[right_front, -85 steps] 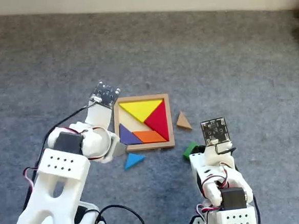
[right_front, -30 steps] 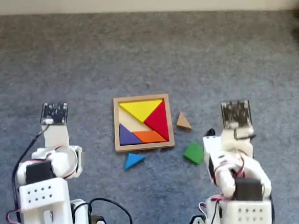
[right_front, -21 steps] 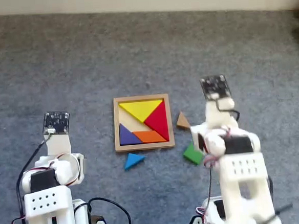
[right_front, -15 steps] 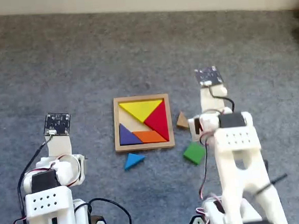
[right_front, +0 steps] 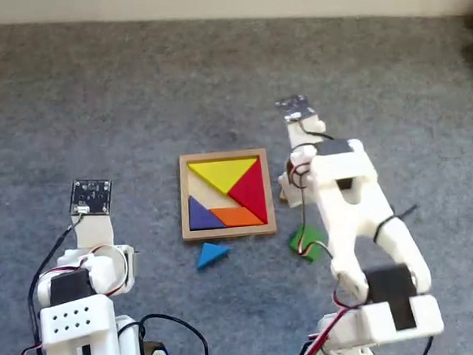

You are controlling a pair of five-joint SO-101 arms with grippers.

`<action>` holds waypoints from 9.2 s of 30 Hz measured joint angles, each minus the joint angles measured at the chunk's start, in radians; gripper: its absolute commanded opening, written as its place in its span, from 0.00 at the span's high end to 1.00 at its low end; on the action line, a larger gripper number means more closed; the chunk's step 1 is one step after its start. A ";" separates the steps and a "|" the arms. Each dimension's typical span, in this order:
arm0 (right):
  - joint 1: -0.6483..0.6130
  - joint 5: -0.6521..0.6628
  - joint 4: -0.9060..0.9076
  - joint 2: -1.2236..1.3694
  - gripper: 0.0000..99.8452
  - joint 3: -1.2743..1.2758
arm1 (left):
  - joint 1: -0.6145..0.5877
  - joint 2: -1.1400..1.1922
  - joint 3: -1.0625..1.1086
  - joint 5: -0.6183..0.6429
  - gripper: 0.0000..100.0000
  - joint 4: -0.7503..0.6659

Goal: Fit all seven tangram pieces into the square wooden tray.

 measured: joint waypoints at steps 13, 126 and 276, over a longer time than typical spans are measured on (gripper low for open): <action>-0.083 0.002 -0.100 0.087 0.78 0.000 | 0.000 0.000 0.000 0.000 0.78 0.000; -0.465 0.769 -0.075 -0.098 0.95 0.000 | 0.000 -0.009 0.017 0.000 0.78 0.000; -0.425 -0.793 -0.420 0.015 0.99 0.132 | 0.000 -0.009 0.017 0.000 0.78 0.000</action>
